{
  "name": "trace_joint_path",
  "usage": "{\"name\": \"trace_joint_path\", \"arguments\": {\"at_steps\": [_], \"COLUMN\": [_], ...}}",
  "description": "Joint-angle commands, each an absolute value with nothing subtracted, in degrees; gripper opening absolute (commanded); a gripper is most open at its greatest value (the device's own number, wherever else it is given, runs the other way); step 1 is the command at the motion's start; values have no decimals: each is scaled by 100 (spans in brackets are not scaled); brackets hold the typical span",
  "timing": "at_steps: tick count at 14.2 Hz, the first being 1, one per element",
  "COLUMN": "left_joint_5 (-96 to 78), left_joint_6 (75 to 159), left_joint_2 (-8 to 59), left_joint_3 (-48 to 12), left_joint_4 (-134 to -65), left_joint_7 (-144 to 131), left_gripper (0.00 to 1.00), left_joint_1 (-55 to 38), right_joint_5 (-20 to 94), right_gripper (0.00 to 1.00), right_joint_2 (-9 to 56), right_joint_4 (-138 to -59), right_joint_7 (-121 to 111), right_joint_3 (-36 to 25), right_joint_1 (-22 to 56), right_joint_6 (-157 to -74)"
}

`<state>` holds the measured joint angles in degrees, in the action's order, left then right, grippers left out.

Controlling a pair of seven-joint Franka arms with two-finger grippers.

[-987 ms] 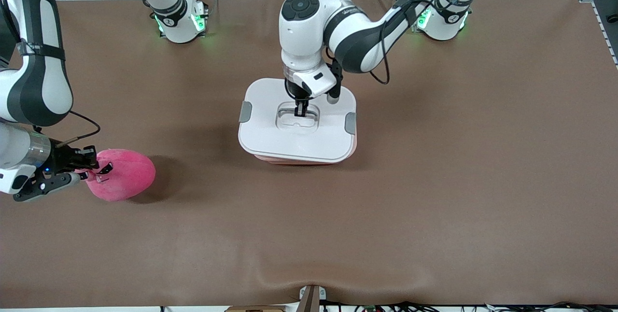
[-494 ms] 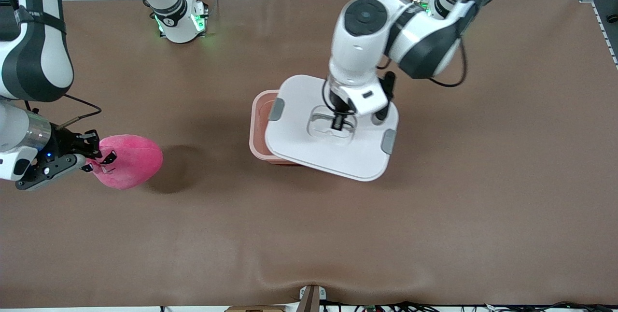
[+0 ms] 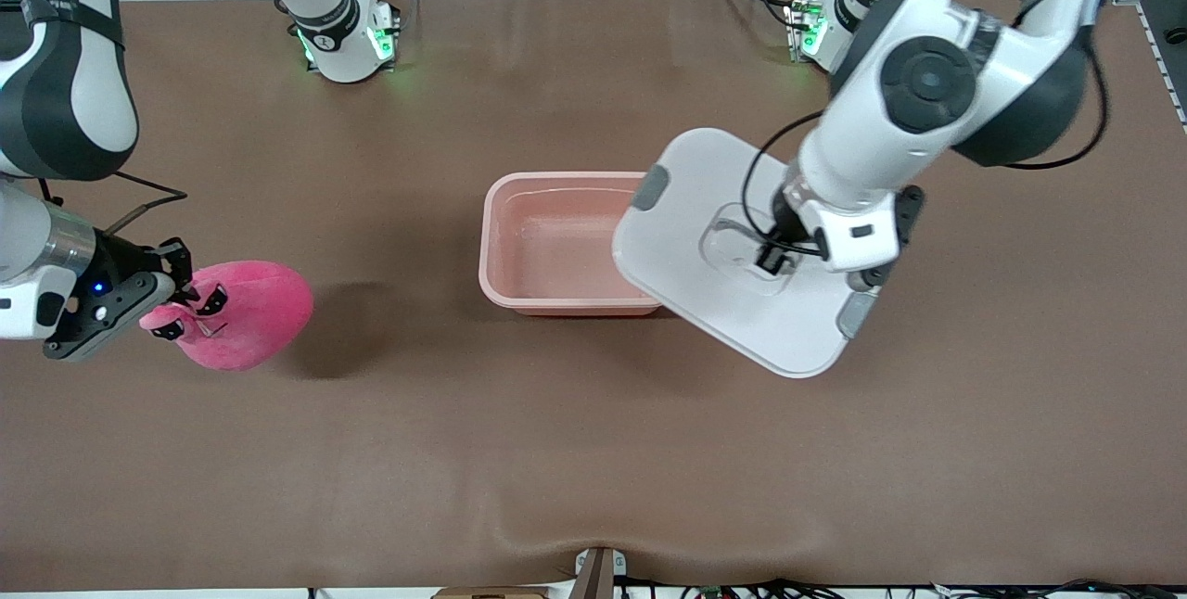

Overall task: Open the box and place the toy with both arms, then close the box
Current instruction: 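Lift the lid off with the left gripper while the right gripper lifts the toy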

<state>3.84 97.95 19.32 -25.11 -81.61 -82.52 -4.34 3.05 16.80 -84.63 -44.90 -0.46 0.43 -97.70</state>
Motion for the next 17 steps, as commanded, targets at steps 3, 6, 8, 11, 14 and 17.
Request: {"name": "trace_joint_path", "arguments": {"at_steps": [3,6,8,11,14,17], "left_joint_5": [264,308,334,334,343,343], "left_joint_6": [9264,9097,9062,9053,9018,9009], "left_joint_2": [1749,1740,1740,1749,1758,1784], "left_joint_3": [-2549,-2549,-2514,-2496,-2496,-2487], "left_joint_4": [-8209,-8209,-8209,-8227,-8244,-8262], "left_joint_7": [-6735,-6023,-5688,-5161,-4783,-4501], "left_gripper": [0,0,0,0,0,0], "left_joint_1": [166,474,588,851,1028,1142], "right_joint_5": [396,396,396,352,343,404], "right_gripper": [0,0,0,0,0,0], "right_joint_2": [1425,1354,1354,1231,1187,1256], "right_joint_4": [-8174,-8183,-8165,-8174,-8191,-8183], "right_joint_7": [-4957,-4887,-4835,-4868,-5473,-5695], "right_joint_3": [-53,-70,-62,-53,0,9], "right_joint_1": [666,1316,1773,2275,2662,2856], "right_joint_6": [-9106,-9123,-9141,-9254,-9211,-9316]}}
